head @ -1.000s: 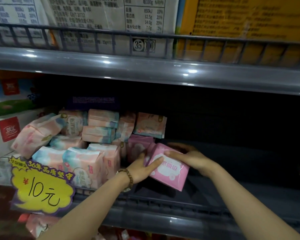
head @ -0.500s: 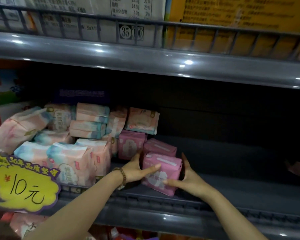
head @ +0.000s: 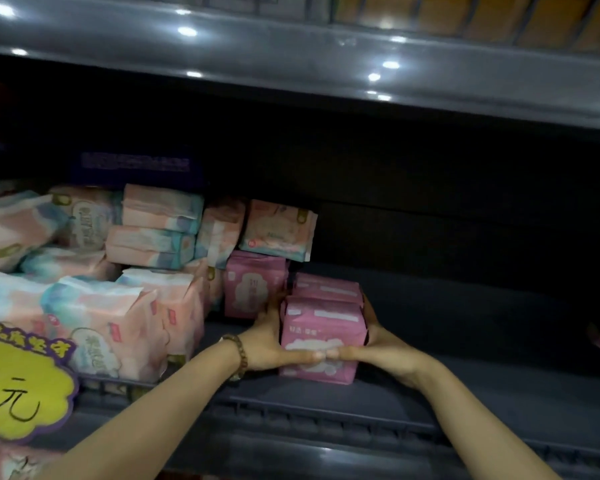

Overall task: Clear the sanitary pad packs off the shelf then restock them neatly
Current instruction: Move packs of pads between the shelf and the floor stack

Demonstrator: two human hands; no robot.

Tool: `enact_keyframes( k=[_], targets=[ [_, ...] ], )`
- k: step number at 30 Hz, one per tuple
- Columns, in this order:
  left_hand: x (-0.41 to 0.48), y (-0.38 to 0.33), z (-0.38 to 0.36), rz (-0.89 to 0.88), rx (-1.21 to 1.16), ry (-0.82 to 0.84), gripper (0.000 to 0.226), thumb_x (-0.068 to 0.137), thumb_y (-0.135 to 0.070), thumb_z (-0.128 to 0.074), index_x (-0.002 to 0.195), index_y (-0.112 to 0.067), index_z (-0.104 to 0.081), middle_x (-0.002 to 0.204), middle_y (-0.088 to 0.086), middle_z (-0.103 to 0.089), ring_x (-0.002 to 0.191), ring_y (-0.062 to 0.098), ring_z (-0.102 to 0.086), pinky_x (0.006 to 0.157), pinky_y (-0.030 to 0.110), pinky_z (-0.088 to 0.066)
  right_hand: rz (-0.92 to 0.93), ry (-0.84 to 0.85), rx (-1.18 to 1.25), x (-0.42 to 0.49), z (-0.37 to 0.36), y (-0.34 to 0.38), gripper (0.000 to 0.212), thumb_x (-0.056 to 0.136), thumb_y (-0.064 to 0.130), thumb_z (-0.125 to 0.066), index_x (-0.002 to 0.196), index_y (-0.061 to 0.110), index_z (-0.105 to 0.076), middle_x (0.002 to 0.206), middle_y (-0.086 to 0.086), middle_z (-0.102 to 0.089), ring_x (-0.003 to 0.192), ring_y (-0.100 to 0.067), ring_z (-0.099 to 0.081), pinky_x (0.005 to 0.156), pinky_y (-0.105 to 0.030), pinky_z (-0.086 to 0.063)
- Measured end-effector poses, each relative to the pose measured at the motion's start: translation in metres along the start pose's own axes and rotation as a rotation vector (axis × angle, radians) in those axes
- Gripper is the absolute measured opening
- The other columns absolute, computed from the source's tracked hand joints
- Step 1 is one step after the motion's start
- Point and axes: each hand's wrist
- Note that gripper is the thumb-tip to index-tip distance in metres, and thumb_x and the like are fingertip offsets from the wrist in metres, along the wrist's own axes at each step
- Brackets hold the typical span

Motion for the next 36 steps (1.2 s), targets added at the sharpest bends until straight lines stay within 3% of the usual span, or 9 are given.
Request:
enact_keyframes(
  k=[5, 9, 13, 20, 26, 28, 30, 33, 36],
  targets=[
    [-0.015, -0.016, 0.002, 0.049, -0.035, -0.086, 0.124, 0.049, -0.080, -0.069, 0.146, -0.029, -0.011, 0.142, -0.006, -0.039, 0.126, 0.010, -0.043, 0.104, 0.028, -0.041, 0.065, -0.151, 0.052, -0.017, -0.009, 0.006, 0.091, 0.059, 0.035, -0.088, 0.136, 0.034, -0.038, 0.118, 0.008, -0.067, 0.106, -0.003, -0.065, 0.081, -0.016, -0.052],
    [-0.051, -0.061, 0.023, -0.036, -0.279, -0.181, 0.098, 0.078, -0.054, -0.063, 0.147, -0.017, -0.004, 0.113, -0.014, -0.057, 0.083, -0.005, -0.063, 0.066, 0.007, -0.049, 0.134, -0.280, 0.240, -0.046, -0.029, 0.046, 0.082, 0.064, 0.046, -0.081, 0.135, 0.024, -0.045, 0.115, -0.001, -0.069, 0.099, -0.014, -0.069, 0.079, -0.026, -0.056],
    [-0.119, -0.086, 0.045, -0.125, -0.381, -0.253, 0.095, 0.056, -0.085, -0.058, 0.135, -0.039, -0.034, 0.125, 0.001, -0.059, 0.106, 0.015, -0.064, 0.092, 0.035, -0.053, 0.168, -0.204, 0.253, -0.088, -0.070, 0.109, 0.068, 0.066, 0.052, -0.061, 0.129, 0.027, -0.048, 0.106, 0.000, -0.073, 0.095, -0.017, -0.071, 0.075, -0.030, -0.057],
    [-0.257, -0.060, 0.099, -0.063, -0.554, -0.274, 0.073, 0.066, -0.067, -0.063, 0.128, -0.030, -0.052, 0.119, 0.000, -0.067, 0.110, 0.025, -0.063, 0.099, 0.046, -0.046, 0.151, 0.008, 0.307, -0.132, -0.194, 0.162, 0.064, 0.065, 0.046, -0.066, 0.125, 0.033, -0.048, 0.102, 0.010, -0.074, 0.089, -0.010, -0.072, 0.066, -0.016, -0.055],
    [-0.363, 0.015, 0.135, 0.212, -0.573, -0.252, 0.062, 0.078, -0.059, -0.063, 0.130, -0.027, -0.053, 0.118, -0.001, -0.068, 0.107, 0.019, -0.065, 0.100, 0.037, -0.047, 0.007, 0.179, 0.495, -0.111, -0.323, 0.134, 0.067, 0.076, 0.036, -0.069, 0.137, 0.025, -0.045, 0.119, 0.004, -0.069, 0.107, -0.017, -0.067, 0.089, -0.030, -0.054],
    [-0.385, 0.048, 0.137, 0.329, -0.569, -0.239, 0.040, 0.088, -0.052, -0.053, 0.116, -0.024, -0.061, 0.098, -0.006, -0.073, 0.086, 0.007, -0.070, 0.078, 0.023, -0.055, -0.117, 0.224, 0.494, -0.103, -0.364, 0.116, 0.073, 0.072, 0.047, -0.074, 0.136, 0.029, -0.046, 0.119, 0.006, -0.068, 0.107, -0.015, -0.067, 0.098, -0.038, -0.050],
    [-0.401, 0.081, 0.139, 0.498, -0.494, -0.232, 0.045, 0.079, -0.064, -0.044, 0.100, -0.028, -0.063, 0.082, -0.009, -0.073, 0.070, 0.005, -0.066, 0.065, 0.022, -0.053, -0.228, 0.267, 0.461, -0.094, -0.400, 0.095, 0.084, 0.063, 0.058, -0.080, 0.135, 0.029, -0.047, 0.119, 0.007, -0.068, 0.106, -0.012, -0.067, 0.101, -0.038, -0.047],
    [-0.416, 0.144, 0.137, 0.701, -0.444, -0.231, 0.058, 0.065, -0.080, -0.045, 0.101, -0.036, -0.058, 0.098, -0.005, -0.070, 0.092, 0.015, -0.064, 0.075, 0.033, -0.053, -0.393, 0.293, 0.447, -0.079, -0.447, 0.062, 0.069, 0.062, 0.058, -0.070, 0.122, 0.027, -0.058, 0.108, 0.008, -0.072, 0.097, -0.008, -0.069, 0.094, -0.032, -0.051],
    [-0.417, 0.207, 0.128, 0.786, -0.517, -0.224, 0.041, 0.074, -0.072, -0.043, 0.092, -0.037, -0.054, 0.100, -0.006, -0.066, 0.096, 0.016, -0.060, 0.075, 0.035, -0.049, -0.543, 0.239, 0.478, -0.056, -0.490, 0.020, 0.058, 0.077, 0.051, -0.065, 0.127, 0.024, -0.056, 0.110, 0.001, -0.072, 0.094, -0.013, -0.069, 0.077, -0.028, -0.053]
  ],
)
Point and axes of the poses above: each hand's wrist, its own x-axis towards the middle knuckle, its own z-axis out of the back of the hand, y = z × x
